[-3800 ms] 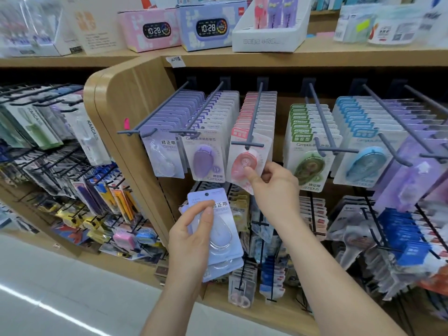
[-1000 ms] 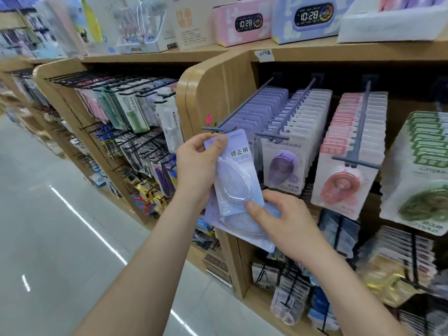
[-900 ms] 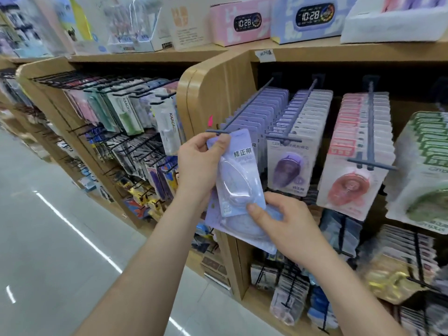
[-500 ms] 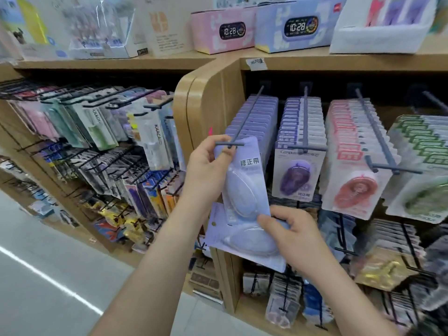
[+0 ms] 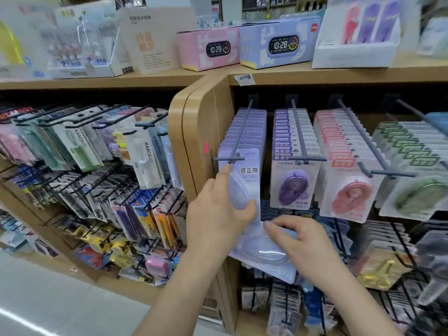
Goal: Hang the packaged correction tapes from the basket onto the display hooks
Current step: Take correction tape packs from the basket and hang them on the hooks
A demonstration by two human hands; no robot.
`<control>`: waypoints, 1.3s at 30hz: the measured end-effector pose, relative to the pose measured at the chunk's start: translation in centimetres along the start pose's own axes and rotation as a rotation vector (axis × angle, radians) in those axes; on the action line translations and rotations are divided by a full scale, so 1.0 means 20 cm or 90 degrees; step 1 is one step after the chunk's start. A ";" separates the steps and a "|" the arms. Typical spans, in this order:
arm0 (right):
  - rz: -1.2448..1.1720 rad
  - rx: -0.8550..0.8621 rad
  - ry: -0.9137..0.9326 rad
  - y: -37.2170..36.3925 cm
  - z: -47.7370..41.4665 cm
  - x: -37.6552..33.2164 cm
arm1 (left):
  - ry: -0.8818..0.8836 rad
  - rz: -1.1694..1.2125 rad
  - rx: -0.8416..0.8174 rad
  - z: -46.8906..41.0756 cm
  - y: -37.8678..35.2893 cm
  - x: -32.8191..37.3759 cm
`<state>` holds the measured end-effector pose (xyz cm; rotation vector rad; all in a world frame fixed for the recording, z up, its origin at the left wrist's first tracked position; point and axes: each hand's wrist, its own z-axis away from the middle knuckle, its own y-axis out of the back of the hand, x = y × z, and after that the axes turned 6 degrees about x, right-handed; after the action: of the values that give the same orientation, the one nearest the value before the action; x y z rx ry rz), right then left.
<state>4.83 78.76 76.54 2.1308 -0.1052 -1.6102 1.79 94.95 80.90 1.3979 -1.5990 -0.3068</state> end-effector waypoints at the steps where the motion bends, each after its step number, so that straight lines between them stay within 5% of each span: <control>1: 0.006 0.008 -0.008 0.03 0.00 0.00 | -0.007 -0.020 0.005 -0.01 -0.02 -0.01; 6: -0.007 0.018 -0.073 0.19 0.01 -0.04 | -0.070 -0.070 0.075 -0.06 -0.12 -0.09; 11: -0.111 0.006 -0.139 0.27 0.02 -0.07 | -0.030 -0.009 0.026 -0.04 -0.10 -0.10; 14: -0.131 0.000 -0.143 0.25 0.03 -0.07 | 0.028 0.165 0.056 0.01 -0.07 -0.12; 17: -0.119 -0.032 -0.156 0.21 0.04 -0.06 | 0.171 0.451 -0.056 0.06 0.00 -0.09; 20: -0.155 -0.043 -0.161 0.16 0.03 -0.05 | 0.201 0.547 -0.097 0.08 0.06 -0.04; 30: -0.189 -0.077 -0.160 -0.04 -0.01 -0.10 | 0.194 0.640 0.067 -0.09 0.09 -0.01; 39: -0.189 -0.009 -0.169 -0.09 -0.05 -0.10 | 0.181 0.663 0.044 -0.16 0.05 0.02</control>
<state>4.70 81.27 77.78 1.9823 0.1465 -2.0527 3.59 96.11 83.41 0.4727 -1.8633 0.5421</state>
